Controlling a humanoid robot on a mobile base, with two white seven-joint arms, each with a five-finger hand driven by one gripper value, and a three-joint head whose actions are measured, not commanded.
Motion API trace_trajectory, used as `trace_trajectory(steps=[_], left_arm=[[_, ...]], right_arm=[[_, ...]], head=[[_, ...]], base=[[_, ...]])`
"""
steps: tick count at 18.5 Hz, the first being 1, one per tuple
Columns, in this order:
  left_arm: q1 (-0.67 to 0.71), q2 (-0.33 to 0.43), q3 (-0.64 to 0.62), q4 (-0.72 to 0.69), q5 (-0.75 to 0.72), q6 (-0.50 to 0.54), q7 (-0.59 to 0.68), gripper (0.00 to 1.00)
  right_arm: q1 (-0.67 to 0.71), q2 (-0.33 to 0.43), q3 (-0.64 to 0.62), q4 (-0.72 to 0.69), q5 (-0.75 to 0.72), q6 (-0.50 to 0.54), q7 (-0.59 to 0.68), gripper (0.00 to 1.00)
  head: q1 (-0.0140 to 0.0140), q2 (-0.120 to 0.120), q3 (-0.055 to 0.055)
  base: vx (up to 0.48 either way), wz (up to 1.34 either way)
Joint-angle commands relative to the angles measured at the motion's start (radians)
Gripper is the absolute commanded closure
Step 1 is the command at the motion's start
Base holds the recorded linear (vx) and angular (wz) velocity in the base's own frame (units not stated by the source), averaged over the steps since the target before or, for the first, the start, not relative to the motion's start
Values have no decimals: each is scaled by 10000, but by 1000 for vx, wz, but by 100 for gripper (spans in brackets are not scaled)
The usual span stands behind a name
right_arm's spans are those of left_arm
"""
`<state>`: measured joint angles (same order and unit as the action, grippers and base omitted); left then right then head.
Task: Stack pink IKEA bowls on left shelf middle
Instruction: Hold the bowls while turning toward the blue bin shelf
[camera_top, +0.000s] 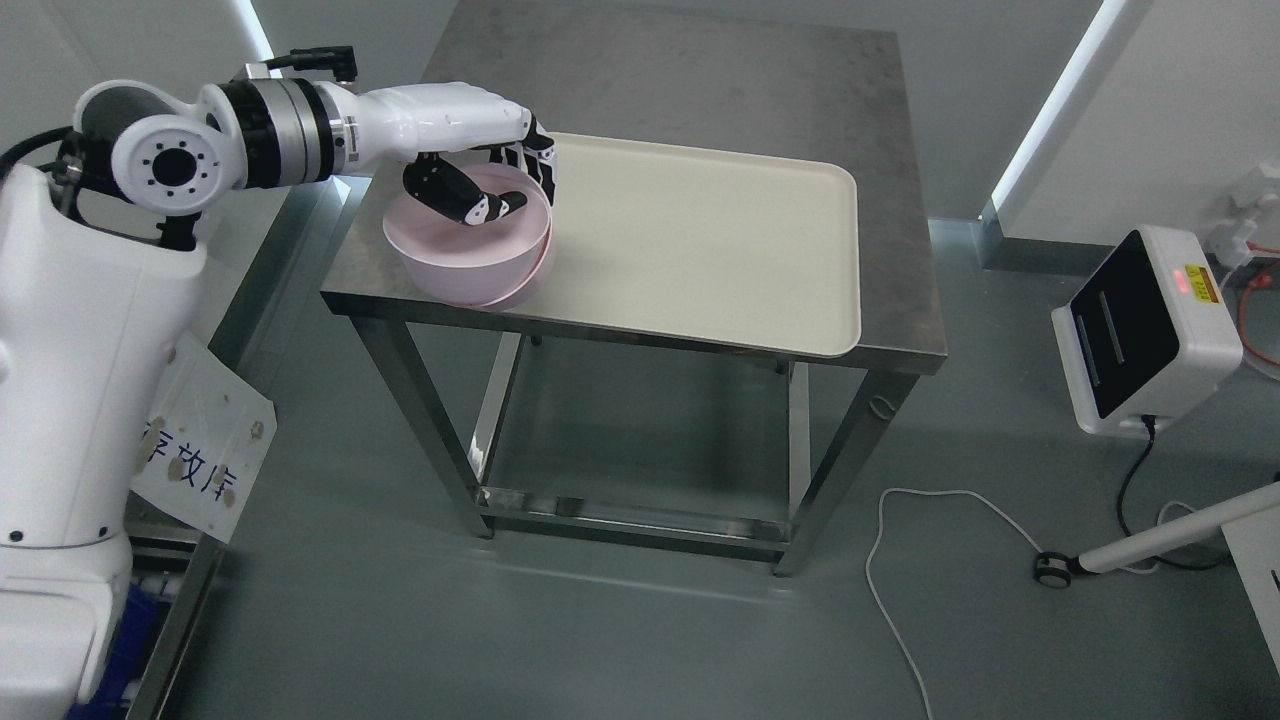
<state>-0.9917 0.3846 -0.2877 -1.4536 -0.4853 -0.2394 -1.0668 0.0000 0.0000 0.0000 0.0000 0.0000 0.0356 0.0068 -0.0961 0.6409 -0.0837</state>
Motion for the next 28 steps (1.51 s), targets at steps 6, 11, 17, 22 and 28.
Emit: trace_trajectory(steps=[6,11,17,22,28], left_arm=[[145,-11,9,-37,5,1,6,97],[222,-11,24,-22,21,1,6,97],[283,-11,24,-22,5,-60,22,97],[268,-11,24,-22,5,-60,22,97],[253,-11,24,24,-10,-45,22,97]], right_arm=[[292,-175,-107,-337,0,-4,-6,0],[292,-175,-108,-337,0,-19,-6,0],[292,-175,-107,-337,0,-19,-6,0],[292,-175,-107,-337,0,-19,-6,0],[292,-175,-107,-337,0,-19,-6,0]], head=[[0,0,0],[0,0,0],[0,0,0],[0,0,0],[0,0,0]], base=[[-1,6],[-38,63],[-145,176],[-266,279],[-303,446]])
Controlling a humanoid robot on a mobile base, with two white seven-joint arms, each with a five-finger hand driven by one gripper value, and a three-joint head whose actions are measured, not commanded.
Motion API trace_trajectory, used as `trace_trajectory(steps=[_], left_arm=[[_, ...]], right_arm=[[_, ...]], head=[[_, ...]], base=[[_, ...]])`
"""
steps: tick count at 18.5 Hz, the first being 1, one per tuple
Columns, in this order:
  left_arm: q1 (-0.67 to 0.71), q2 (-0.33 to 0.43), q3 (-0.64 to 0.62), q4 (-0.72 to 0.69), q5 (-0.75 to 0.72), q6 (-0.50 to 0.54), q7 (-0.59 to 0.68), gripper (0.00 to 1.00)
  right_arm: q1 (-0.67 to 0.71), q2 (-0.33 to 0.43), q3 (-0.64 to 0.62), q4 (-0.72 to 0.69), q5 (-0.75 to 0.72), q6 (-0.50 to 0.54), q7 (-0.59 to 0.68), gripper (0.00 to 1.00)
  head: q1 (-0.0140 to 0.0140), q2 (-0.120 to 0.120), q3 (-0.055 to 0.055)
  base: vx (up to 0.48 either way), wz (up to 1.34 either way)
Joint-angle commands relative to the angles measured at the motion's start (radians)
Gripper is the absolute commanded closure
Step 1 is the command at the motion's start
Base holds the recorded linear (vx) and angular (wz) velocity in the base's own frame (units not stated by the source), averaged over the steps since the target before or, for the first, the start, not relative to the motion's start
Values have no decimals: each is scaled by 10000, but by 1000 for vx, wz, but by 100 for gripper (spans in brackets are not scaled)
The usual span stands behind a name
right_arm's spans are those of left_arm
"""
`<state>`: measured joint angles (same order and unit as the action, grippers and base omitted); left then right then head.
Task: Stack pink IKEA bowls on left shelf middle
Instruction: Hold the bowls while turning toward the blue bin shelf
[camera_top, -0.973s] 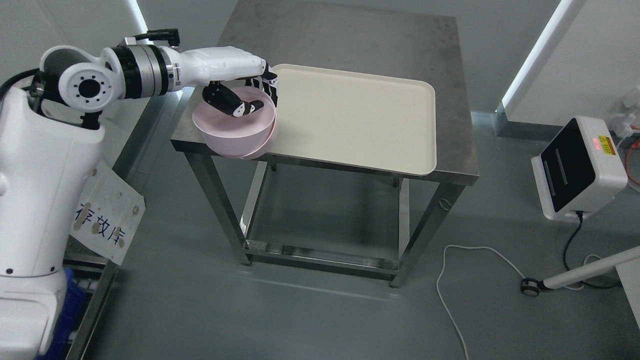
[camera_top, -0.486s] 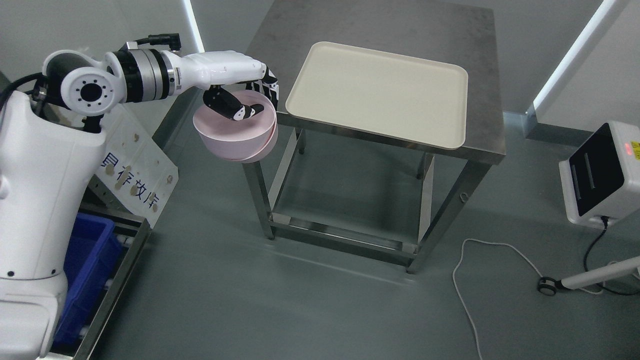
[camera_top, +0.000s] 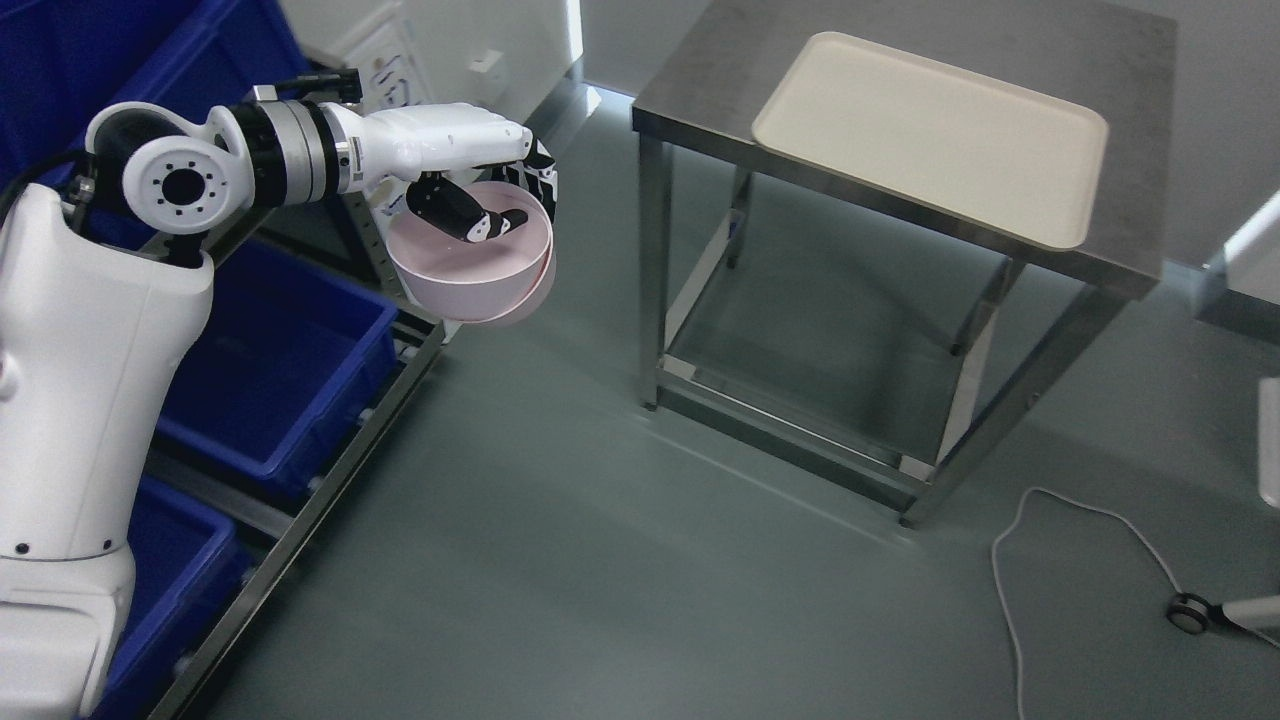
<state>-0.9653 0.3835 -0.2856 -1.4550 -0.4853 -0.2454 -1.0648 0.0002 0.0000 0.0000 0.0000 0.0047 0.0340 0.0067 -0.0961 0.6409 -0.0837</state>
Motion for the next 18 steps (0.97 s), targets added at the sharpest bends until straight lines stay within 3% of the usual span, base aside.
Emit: trace_trajectory(steps=[1,10,18], left_arm=[[-11,0,3,54,-9,15,2,97],[-149,-31,3,146,-25,61,2,97],[-594,-260,2,376,-40,76,78,97]], right_arm=[[290,-175,-107,-337,-47,-2,-6,0],[290,-175,-107,-337,-47,13,-6,0],[290,-175,-107,-337,-47,-2,-6,0]], head=[[0,0,0],[0,0,0],[0,-5,0]], base=[[-308,619],[-259,1041],[-110,1258]])
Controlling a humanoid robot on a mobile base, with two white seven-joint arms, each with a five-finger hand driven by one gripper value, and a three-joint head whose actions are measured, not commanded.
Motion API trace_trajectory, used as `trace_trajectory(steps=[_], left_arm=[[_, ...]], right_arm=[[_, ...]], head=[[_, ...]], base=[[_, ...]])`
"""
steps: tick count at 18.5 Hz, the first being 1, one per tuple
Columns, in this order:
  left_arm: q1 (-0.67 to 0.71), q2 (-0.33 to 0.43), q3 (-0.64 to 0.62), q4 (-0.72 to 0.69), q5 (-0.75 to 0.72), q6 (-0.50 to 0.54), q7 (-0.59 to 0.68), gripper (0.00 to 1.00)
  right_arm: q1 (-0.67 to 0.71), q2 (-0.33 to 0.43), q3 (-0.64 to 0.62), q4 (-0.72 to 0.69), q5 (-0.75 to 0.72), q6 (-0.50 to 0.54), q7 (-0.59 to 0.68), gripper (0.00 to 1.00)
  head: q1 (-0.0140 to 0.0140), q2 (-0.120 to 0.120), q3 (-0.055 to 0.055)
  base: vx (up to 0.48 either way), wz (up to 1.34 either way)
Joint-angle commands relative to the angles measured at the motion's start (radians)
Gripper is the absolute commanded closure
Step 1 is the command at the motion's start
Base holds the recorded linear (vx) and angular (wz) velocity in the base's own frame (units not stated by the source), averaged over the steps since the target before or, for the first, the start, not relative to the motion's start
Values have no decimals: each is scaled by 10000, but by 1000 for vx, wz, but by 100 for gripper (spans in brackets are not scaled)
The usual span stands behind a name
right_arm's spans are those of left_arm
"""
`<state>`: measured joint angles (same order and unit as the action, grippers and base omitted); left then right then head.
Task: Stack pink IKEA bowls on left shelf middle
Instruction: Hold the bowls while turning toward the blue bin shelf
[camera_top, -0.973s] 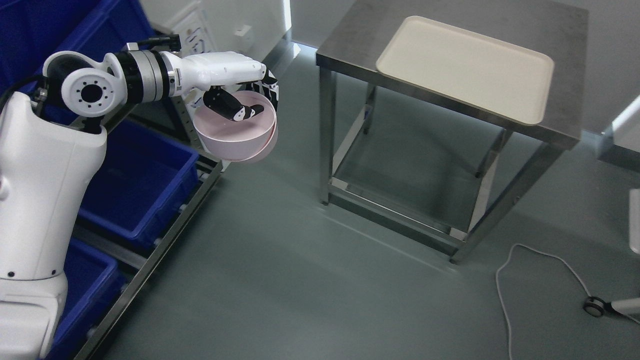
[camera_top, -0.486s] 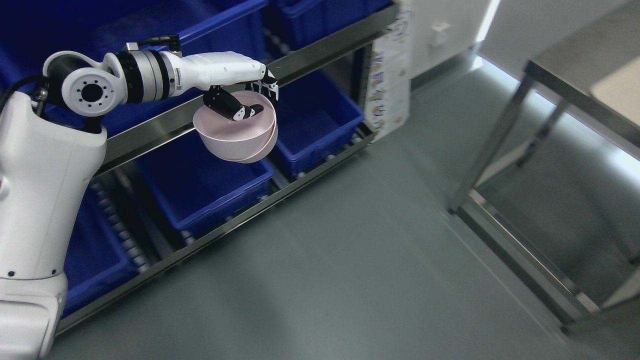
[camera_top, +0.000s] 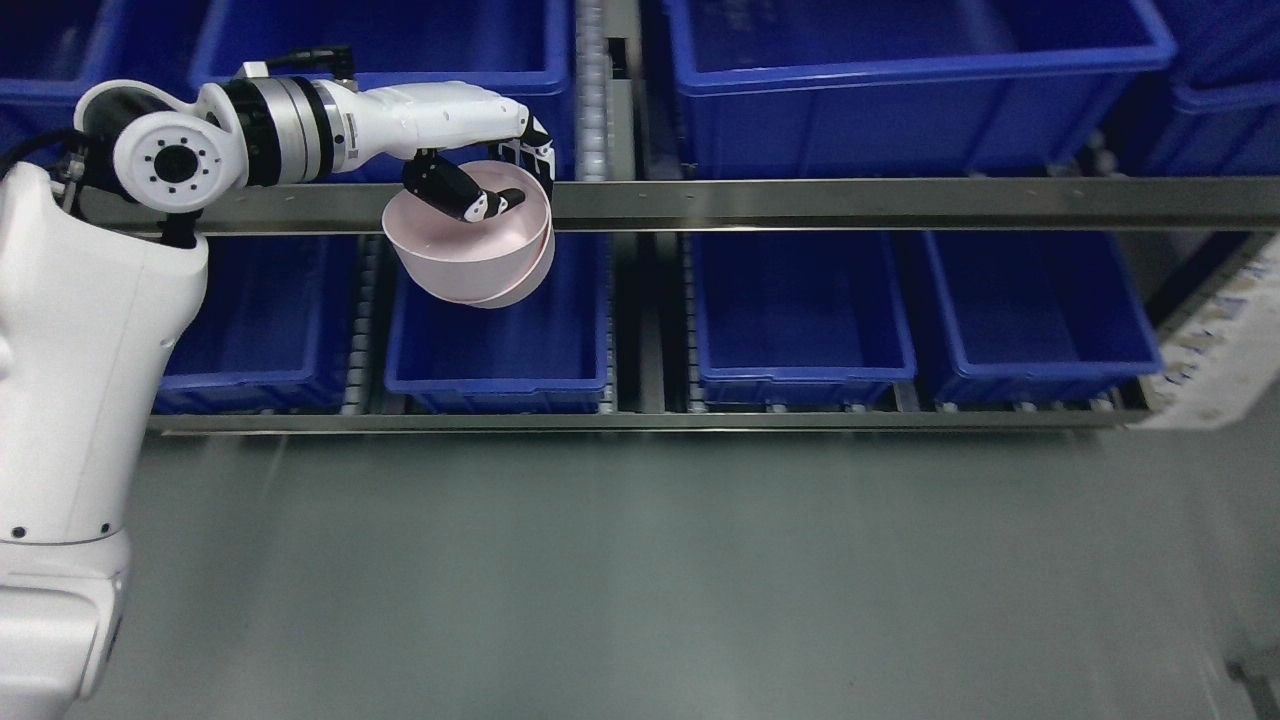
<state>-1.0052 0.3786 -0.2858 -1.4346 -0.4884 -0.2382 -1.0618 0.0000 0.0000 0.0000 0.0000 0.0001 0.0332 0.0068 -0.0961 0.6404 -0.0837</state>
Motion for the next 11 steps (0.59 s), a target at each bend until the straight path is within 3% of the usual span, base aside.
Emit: trace_trajectory(steps=[1,4,11], left_arm=[[-256,-333,19,172,-9,4,64,97],[-607,-794,35,172,6,50,49,97],[-1360,-887,111,172,67,342,-12,96]], right_arm=[[291,-174,-107,-337,-1,21,-7,0],[291,-174,-107,-337,-1,6,-7,0],[291,-174,-107,-337,-1,21,-7,0]], head=[[0,0,0],[0,-1,0],[0,-1,0]], base=[[-2,1126],[65,696],[116,277]])
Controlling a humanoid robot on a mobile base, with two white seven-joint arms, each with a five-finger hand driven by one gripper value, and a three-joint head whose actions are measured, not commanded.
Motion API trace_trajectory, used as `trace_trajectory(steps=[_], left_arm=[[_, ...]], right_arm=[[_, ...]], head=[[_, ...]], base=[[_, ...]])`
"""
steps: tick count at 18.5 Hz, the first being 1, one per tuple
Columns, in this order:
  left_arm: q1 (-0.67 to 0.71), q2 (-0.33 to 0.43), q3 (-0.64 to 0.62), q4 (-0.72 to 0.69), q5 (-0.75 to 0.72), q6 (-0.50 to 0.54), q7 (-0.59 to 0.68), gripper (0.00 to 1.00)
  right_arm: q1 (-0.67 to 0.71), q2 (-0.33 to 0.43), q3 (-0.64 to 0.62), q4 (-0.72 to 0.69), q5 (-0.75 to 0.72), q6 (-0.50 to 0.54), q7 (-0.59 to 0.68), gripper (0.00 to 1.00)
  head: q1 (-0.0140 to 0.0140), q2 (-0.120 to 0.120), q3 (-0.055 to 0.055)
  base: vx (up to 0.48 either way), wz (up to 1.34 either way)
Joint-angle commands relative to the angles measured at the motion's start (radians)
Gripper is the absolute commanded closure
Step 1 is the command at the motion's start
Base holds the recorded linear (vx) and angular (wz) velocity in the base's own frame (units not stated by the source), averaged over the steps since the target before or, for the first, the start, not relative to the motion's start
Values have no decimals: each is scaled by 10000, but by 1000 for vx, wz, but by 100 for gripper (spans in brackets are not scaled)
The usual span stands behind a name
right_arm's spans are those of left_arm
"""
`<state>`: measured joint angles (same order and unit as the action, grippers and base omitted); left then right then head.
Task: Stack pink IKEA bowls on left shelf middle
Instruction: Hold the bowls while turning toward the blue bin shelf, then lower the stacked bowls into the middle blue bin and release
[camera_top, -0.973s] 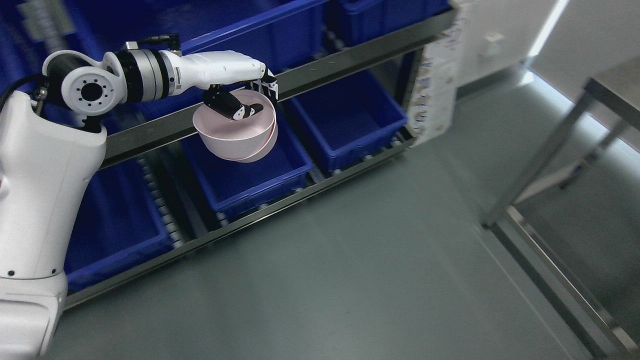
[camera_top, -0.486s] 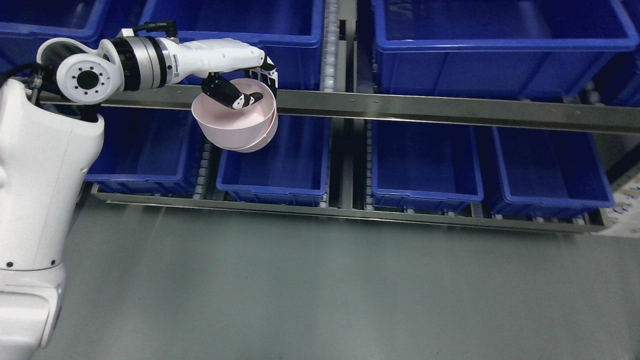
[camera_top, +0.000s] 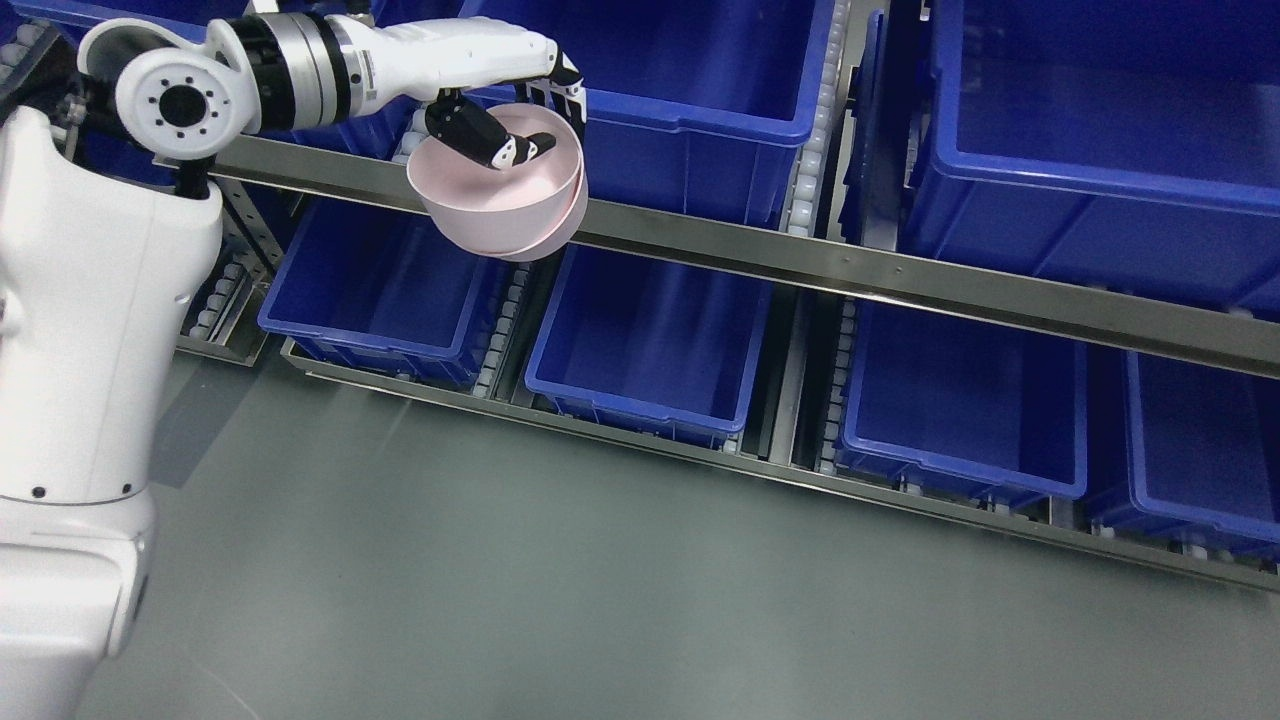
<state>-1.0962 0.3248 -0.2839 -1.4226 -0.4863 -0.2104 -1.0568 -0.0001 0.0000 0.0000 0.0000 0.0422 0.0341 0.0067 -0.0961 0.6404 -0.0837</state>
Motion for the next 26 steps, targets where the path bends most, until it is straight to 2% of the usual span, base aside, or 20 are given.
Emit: trace_trajectory(steps=[1,9,13,18,21,24,26], left_arm=[[-511,-303,154,52,107,64,-77,96],[-1937,-287,2,296,185,309,-93,95],[-2122,-395,-825,1094,77,263,60,95],[-1939,-410,-1287,2457,-489,-211,551,95],[-1710,-670,-1288,3440,-1178,-686,812,95],[-1051,-793,-1303,3473,-1700,-826,827,95],[-911,-1312,-1273,3534,-2130,-826,843,95]], right_arm=[[292,-175,-107,-337,-422,-4,-6,0],[292,-175,-107,-337,-422,-4,-6,0],[292,-175,-107,-337,-422,11,-6,0],[292,-175,-107,-337,-422,12,-6,0],[292,-175,-107,-337,-422,12,-6,0],[292,-175,-107,-337,-422,-4,-6,0],[292,-175,-107,-337,-422,11,-6,0]], head=[[0,0,0],[0,-3,0],[0,-3,0],[0,-3,0],[0,-3,0],[0,-3,0],[0,-3,0]], base=[[150,93],[187,-58],[243,-124],[241,-130],[131,-68],[55,-5],[29,-32]])
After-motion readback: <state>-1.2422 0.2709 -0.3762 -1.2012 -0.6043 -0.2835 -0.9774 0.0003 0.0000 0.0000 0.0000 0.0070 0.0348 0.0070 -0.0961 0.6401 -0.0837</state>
